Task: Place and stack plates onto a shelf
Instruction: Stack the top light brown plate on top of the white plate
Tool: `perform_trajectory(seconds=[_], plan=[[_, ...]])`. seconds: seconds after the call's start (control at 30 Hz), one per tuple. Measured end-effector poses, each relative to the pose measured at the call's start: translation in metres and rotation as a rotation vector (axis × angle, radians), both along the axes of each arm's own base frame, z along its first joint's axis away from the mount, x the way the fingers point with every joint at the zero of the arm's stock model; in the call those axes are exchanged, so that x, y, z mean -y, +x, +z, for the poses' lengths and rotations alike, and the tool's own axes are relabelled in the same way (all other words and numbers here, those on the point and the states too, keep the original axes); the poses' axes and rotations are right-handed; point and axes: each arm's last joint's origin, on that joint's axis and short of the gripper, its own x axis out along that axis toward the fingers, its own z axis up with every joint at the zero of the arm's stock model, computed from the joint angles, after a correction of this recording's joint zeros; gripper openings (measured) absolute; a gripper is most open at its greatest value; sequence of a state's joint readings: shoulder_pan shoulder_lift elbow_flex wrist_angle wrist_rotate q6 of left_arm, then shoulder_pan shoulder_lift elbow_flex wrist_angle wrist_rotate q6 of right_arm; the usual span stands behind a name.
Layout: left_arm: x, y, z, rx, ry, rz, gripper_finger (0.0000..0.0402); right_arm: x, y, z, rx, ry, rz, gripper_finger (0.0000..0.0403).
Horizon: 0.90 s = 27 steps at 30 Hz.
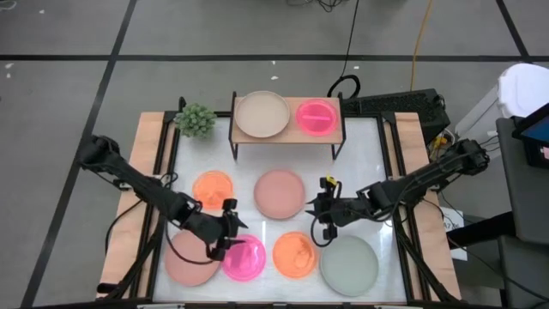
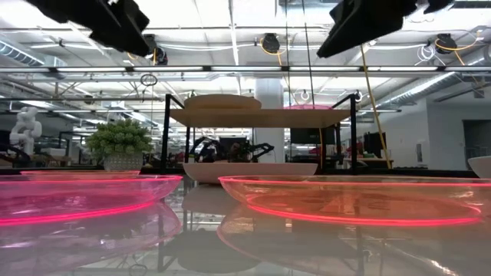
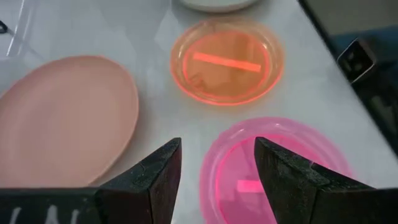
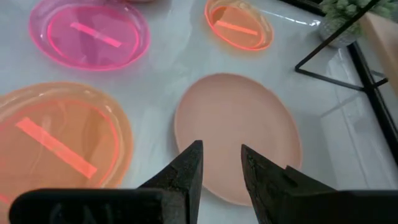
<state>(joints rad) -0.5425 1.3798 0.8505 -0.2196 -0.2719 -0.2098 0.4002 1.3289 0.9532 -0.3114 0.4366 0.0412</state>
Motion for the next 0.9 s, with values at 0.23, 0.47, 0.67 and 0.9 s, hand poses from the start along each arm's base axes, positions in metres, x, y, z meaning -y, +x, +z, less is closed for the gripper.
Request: perform_trajectory(seconds=[0.23, 0.47, 0.67, 0.9], plan=[[-0.015, 0.018, -0.019, -0.044, 0.116, -0.006, 0.0209, 0.001, -0.003, -0.007, -0.011, 0.045, -0.045, 0.0093], [-0.035, 0.035, -0.037, -0.087, 0.234, -0.026, 0.0207, 0.001, -0.003, -0.015, 0.026, 0.092, -0.077, 0.0093], [-0.047, 0.053, -0.061, -0.110, 0.315, -0.042, 0.0171, 0.001, -0.002, -0.022, 0.082, 0.116, -0.071, 0.0093], [-0.060, 0.062, -0.088, -0.193, 0.406, -0.046, 0.0132, 0.002, -0.004, -0.027, 0.077, 0.150, -0.101, 0.0093]])
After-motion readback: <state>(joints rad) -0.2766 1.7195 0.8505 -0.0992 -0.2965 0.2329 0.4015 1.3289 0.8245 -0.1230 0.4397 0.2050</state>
